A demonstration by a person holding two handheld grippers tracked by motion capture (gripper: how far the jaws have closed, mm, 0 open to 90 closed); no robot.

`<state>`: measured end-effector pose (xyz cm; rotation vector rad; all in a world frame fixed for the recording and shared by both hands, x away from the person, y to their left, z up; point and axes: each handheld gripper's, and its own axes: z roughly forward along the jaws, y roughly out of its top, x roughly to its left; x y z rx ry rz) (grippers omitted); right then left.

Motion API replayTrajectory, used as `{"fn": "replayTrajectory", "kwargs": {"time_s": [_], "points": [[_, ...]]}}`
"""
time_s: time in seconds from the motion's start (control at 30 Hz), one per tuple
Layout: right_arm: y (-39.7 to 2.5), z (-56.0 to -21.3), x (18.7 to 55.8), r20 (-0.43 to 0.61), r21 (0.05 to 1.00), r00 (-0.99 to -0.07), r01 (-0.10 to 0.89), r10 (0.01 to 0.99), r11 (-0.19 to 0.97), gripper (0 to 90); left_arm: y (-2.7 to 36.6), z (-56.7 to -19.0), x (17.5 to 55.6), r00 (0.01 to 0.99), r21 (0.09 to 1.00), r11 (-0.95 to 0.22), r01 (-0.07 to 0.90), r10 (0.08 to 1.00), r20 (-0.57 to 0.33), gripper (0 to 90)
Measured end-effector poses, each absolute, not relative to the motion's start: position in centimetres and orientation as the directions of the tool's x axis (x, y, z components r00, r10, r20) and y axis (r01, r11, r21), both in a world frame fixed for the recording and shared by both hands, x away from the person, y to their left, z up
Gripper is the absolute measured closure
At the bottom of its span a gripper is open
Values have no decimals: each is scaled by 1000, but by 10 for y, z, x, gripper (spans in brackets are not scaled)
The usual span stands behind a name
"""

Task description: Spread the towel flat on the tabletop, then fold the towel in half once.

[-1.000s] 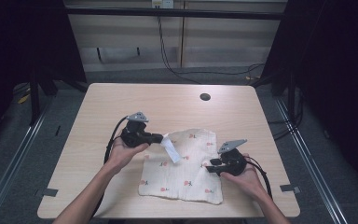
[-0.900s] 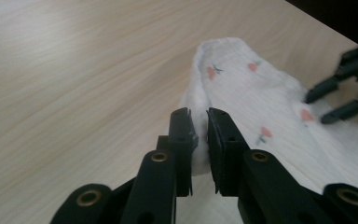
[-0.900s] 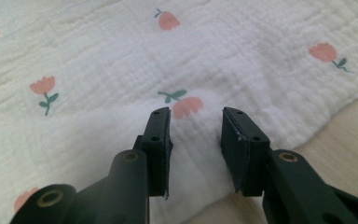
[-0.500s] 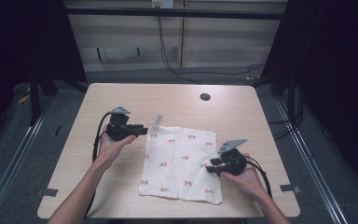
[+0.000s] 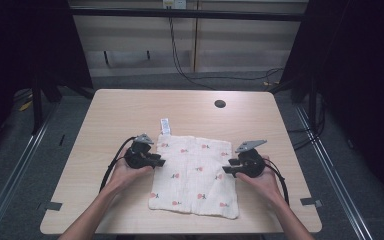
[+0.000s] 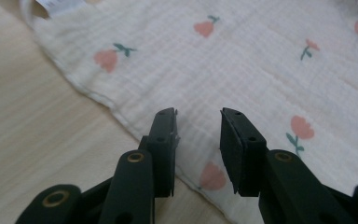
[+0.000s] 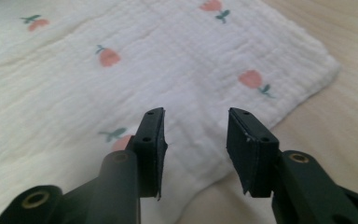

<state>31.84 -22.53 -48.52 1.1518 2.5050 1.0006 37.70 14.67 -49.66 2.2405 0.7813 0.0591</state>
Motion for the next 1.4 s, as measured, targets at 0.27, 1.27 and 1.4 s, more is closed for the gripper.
{"fn": "replayTrajectory", "kwargs": {"time_s": [0.27,1.27,1.4], "points": [[-233,-494,337,36,637,-592,635,805,438,549,151,-496,364,820,663,-546,512,540,-189,594],[-242,-484,341,68,677,-615,607,785,416,673,163,-488,346,840,688,-542,483,509,-189,638],[-240,-488,363,65,677,-601,613,796,407,620,172,-486,360,807,703,-488,517,552,-211,634]]}}
